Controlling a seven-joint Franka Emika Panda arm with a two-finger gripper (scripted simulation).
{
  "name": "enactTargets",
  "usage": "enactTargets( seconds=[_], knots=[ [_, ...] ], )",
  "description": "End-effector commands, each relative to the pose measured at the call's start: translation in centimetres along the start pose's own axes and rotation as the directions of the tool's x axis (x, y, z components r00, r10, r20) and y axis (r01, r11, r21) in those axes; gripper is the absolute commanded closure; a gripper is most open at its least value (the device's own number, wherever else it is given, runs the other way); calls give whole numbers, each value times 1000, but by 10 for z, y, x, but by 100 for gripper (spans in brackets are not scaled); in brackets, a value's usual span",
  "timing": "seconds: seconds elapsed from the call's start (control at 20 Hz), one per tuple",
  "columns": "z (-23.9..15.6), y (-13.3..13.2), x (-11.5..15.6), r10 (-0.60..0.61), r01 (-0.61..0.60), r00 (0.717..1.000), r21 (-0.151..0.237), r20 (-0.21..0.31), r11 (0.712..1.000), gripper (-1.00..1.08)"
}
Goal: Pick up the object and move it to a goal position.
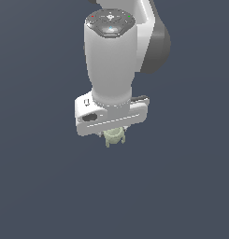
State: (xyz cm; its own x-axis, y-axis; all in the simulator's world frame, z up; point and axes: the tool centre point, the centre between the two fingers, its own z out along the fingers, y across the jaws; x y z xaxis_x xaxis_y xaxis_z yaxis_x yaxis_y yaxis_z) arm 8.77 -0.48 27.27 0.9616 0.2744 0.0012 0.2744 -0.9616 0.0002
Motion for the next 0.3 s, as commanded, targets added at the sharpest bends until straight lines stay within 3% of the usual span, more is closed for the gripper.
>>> enactTargets(
  seconds=[0.0,0.25],
  knots=[
    [-3,1,0,0,0,1000,0,1,1000,108],
    [0,0,1,0,0,1000,0,1,1000,108]
  ],
)
